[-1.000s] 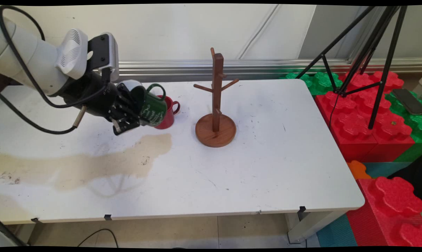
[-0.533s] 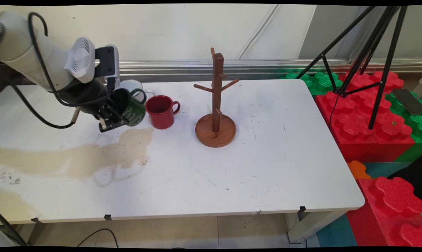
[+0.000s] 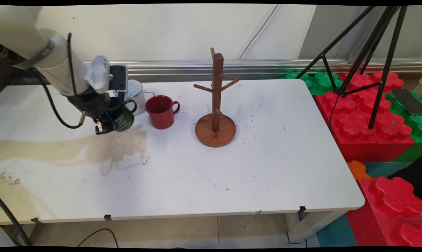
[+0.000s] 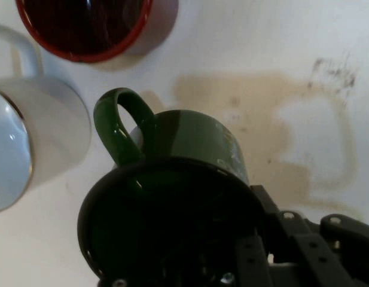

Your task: Place the picked object on the table

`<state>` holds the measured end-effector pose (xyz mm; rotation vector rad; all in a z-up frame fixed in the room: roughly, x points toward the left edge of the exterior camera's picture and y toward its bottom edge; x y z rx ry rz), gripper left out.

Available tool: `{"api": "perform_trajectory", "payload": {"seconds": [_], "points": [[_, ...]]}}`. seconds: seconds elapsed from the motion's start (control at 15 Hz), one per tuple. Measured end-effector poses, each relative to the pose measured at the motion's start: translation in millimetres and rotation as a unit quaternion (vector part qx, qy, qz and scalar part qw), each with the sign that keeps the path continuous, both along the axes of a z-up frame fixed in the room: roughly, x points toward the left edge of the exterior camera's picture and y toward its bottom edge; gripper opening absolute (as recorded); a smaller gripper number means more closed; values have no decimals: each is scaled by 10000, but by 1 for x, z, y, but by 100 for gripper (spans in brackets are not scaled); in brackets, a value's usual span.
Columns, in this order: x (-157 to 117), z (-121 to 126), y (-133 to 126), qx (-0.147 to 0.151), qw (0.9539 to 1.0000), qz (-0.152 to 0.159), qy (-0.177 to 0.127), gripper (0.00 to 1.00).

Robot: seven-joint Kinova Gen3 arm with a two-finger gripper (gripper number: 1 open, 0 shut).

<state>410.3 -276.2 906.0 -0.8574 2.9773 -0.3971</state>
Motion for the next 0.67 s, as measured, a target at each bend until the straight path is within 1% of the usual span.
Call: {"api": "perform_trajectory", "payload": {"seconds": [0.13,0.67], "points": [[4,-15,-8,176,9997,11,-140,0],[10,-50,-27,632,9972,-61,-395,0]]}}
